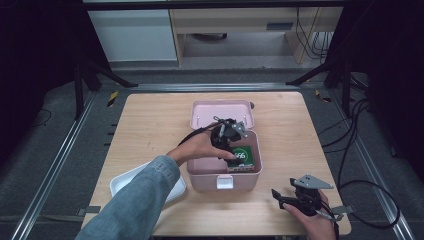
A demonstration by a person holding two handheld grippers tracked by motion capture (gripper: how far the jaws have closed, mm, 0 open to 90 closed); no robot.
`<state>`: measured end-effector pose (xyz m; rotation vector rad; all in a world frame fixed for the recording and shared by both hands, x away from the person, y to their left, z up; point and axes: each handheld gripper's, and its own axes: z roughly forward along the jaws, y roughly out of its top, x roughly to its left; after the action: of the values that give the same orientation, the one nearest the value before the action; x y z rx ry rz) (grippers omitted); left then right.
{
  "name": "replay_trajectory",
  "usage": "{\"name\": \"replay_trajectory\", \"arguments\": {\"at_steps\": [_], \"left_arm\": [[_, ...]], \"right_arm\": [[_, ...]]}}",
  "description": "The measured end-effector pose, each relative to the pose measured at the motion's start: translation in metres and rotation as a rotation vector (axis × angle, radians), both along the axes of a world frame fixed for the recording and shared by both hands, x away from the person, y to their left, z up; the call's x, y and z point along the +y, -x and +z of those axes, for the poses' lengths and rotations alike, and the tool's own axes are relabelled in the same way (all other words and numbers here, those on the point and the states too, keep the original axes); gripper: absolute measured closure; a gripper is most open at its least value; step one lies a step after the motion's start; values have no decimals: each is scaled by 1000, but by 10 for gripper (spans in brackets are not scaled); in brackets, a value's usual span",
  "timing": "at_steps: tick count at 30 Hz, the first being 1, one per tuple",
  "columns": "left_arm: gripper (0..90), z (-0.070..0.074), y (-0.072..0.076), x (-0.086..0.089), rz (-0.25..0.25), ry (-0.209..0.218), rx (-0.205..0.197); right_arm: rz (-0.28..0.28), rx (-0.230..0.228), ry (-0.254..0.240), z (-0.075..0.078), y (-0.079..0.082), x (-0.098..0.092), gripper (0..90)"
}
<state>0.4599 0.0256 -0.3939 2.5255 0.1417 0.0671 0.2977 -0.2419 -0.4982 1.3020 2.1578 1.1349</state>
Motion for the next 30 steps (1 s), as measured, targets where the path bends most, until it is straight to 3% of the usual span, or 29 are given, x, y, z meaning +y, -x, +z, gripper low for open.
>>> {"name": "replay_trajectory", "arguments": {"at_steps": [4,11,20,25,30], "left_arm": [[80,18,1,12,57,78,-19],[65,44,5,40,118,150,-63],[56,64,16,90,199,159,-120],[55,67,24,123,250,157,-139],[60,66,32,158,333,159,-147]], "right_arm": [[3,-4,1,1,-1,1,179],[12,-2,11,0,-3,6,175],[12,-5,9,1,-3,6,177],[12,-6,13,1,-3,6,178],[14,-6,20,0,-4,7,180]]}}
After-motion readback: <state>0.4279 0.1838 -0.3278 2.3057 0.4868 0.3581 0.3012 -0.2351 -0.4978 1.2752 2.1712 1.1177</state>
